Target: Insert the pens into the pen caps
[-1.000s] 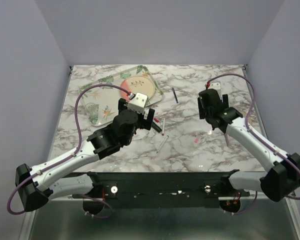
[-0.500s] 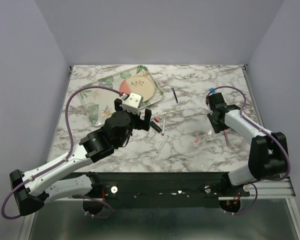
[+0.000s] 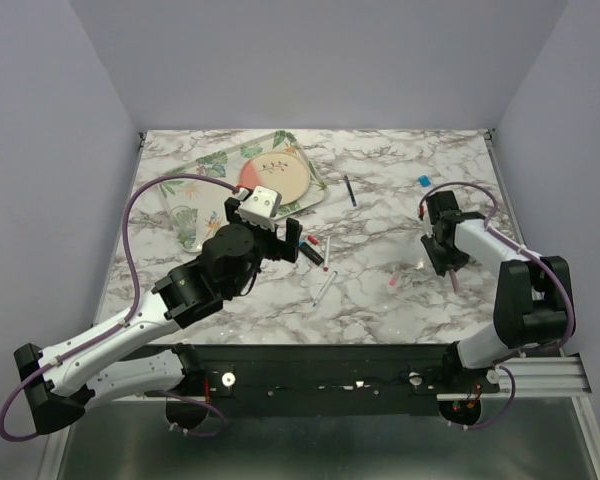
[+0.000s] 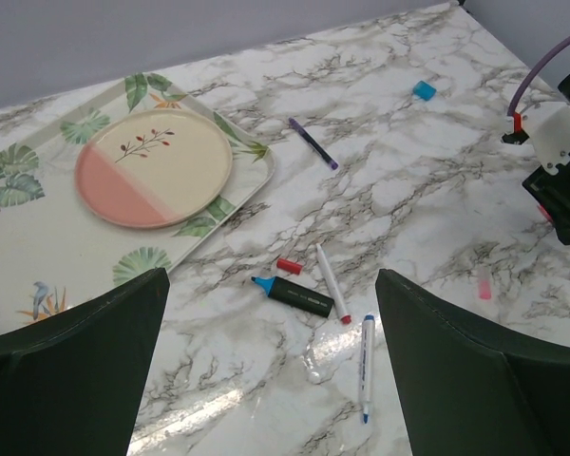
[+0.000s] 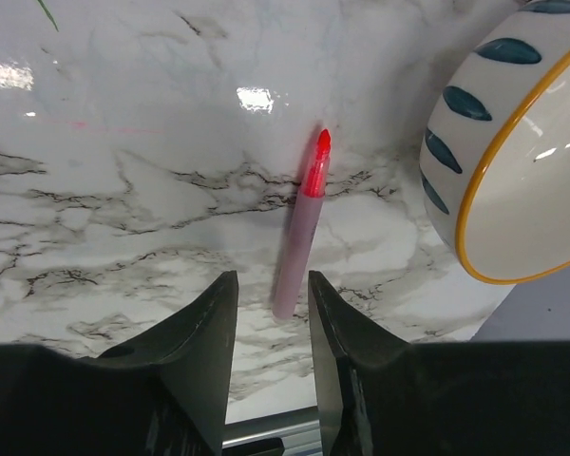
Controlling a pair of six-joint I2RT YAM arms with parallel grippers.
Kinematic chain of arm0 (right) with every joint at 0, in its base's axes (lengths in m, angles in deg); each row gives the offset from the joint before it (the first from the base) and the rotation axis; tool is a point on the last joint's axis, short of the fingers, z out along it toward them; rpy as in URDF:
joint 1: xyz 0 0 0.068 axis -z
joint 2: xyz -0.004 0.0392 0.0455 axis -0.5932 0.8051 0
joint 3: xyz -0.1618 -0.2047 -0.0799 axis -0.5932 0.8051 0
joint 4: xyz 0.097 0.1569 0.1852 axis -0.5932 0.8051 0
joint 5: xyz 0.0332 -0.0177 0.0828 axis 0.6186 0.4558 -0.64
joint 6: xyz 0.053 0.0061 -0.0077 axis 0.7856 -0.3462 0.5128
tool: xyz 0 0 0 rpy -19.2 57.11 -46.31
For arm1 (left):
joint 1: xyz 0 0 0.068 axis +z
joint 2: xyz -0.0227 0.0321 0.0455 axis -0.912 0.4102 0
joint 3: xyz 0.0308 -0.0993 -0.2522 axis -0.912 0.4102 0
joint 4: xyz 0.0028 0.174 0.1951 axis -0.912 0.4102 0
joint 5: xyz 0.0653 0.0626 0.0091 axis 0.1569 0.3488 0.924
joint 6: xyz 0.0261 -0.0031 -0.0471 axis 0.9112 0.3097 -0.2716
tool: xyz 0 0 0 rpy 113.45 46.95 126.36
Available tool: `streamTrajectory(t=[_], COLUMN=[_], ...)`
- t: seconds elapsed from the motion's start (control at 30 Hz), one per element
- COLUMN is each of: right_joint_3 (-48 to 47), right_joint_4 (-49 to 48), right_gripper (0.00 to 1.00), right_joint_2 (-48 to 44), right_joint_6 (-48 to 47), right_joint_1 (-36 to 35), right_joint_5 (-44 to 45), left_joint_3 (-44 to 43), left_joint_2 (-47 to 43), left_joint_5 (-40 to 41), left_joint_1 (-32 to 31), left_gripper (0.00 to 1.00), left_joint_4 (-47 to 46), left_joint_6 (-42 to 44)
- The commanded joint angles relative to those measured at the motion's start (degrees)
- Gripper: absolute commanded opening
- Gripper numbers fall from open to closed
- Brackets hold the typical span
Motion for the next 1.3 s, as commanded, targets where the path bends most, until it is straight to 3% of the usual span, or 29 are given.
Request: streamTrajectory(t=[0.0, 0.7, 1.07, 1.27], right_joint_3=[1.5, 2.5, -3.3, -9.2], right_joint_4=[-0.9, -4.2, -0.3, 4.8], right_gripper=[0.42, 0.40, 0.06, 0.01], right_joint_2=[-0.4, 4.8, 6.7, 5.3], right_joint_6=[-2.1, -4.7, -1.4, 6.2], right_joint_1=[2.7, 7.6, 7.6, 7.3], right_joint_5=[-4.1, -11.1, -16.6, -16.3], left_joint_3=[0.2, 0.8, 1.6, 1.1], left_joint_2=[-0.7, -0.8, -1.8, -1.4], left_joint_5=[-0.6, 1.2, 1.1, -2.7], left_joint_1=[-0.4, -0.5, -0.5, -0.5], left_gripper=[0.99, 0.99, 0.99, 0.97], left_joint_4=[-1.1, -1.4, -2.7, -1.5], left_joint_6=[-1.0, -0.6, 0.0, -0.2])
